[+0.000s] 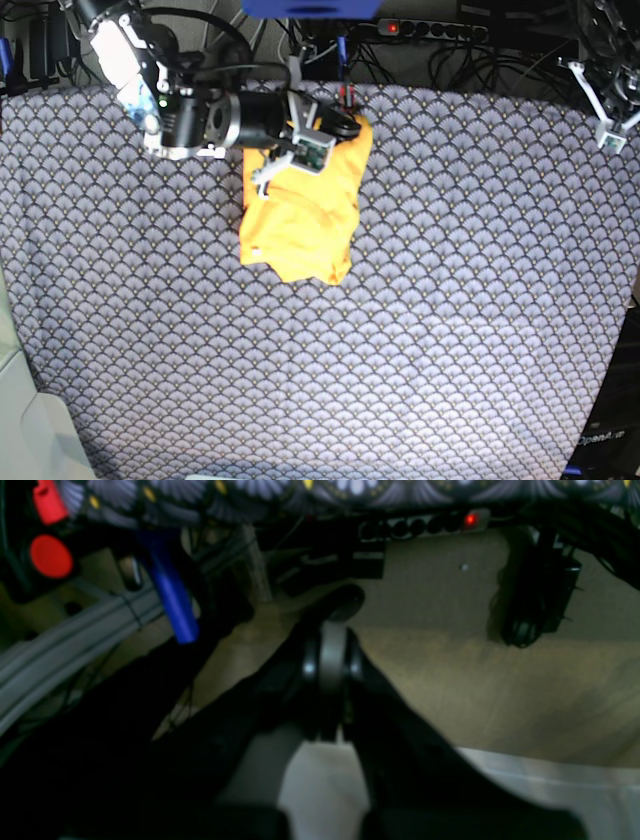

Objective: Fold the T-shirt properly

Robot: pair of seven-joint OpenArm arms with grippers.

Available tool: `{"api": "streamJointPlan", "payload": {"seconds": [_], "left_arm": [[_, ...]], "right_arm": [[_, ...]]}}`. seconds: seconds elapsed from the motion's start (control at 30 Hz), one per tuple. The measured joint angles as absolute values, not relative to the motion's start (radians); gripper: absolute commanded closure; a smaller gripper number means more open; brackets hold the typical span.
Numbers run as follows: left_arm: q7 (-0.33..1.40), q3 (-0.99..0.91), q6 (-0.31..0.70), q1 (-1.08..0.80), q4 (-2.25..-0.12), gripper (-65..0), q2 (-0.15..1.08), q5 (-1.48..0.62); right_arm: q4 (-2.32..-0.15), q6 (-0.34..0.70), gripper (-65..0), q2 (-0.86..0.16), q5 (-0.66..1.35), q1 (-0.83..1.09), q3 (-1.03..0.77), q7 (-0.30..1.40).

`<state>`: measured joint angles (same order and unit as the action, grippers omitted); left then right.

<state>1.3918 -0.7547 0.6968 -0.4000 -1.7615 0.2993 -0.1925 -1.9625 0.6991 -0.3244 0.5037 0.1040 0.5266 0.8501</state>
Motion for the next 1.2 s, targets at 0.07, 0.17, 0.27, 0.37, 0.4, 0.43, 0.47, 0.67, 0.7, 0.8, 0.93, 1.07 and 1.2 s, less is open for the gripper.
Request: {"api": "streamJointPlan", "payload": {"seconds": [0.07, 0.17, 0.27, 0.37, 0.4, 0.43, 0.47, 0.67, 0.7, 0.8, 0.93, 1.07, 1.2], "left_arm": [[1.357, -0.750, 0.697, -0.435, -1.764, 0.0, 0.299, -0.191], [1.259, -0.749, 0.696, -0.511, -1.762, 0.0, 0.293, -0.191], [1.183, -0.748, 0.697, -0.565, -1.755, 0.0, 0.279, -0.187], [1.082, -0.748, 0.697, -0.606, -1.756, 0.0, 0.243, -0.187], [1.061, -0.745, 0.704, -0.619, -1.756, 0.0, 0.233, -0.187], [1.042, -0.742, 0.702, -0.628, -1.756, 0.0, 0.215, -0.161], [1.018, -0.725, 0.700, -0.632, -1.756, 0.0, 0.200, -0.107], [0.853, -0.582, 0.700, -0.631, -1.755, 0.0, 0.072, 0.170], [0.820, -0.559, 0.704, -0.632, -1.751, 0.0, 0.047, 0.218], [0.747, -0.530, 0.702, -0.630, -1.697, 0.0, -0.019, 0.364], [0.652, -0.529, 0.704, -0.631, -1.585, 0.0, -0.058, 0.445], [0.585, -0.531, 0.700, -0.628, -1.486, 0.0, -0.052, 0.453], [0.551, -0.534, 0.700, -0.624, -1.412, 0.0, -0.052, 0.456]], "right_arm": [[-1.952, 0.699, 0.0, -0.358, 0.497, 0.126, 0.522, 0.854], [-1.954, 0.694, 0.0, -0.402, 0.490, 0.185, 0.489, 0.835], [-1.957, 0.695, 0.0, -0.451, 0.495, 0.244, 0.458, 0.825], [-1.957, 0.694, 0.0, -0.494, 0.490, 0.288, 0.421, 0.820], [-1.957, 0.693, 0.0, -0.505, 0.493, 0.308, 0.406, 0.816], [-1.957, 0.694, 0.0, -0.516, 0.495, 0.337, 0.385, 0.812], [-1.957, 0.692, 0.0, -0.527, 0.488, 0.367, 0.361, 0.800], [-1.957, 0.693, 0.0, -0.574, 0.495, 0.576, 0.158, 0.697], [-1.956, 0.692, 0.0, -0.579, 0.495, 0.610, 0.120, 0.685], [-1.953, 0.692, 0.0, -0.582, 0.484, 0.718, 0.013, 0.651], [-1.951, 0.691, 0.0, -0.549, 0.368, 0.834, -0.101, 0.609], [-1.930, 0.696, 0.0, -0.422, 0.224, 0.891, -0.196, 0.552], [-1.848, 0.691, 0.0, -0.323, 0.048, 0.894, -0.244, 0.519]]}}
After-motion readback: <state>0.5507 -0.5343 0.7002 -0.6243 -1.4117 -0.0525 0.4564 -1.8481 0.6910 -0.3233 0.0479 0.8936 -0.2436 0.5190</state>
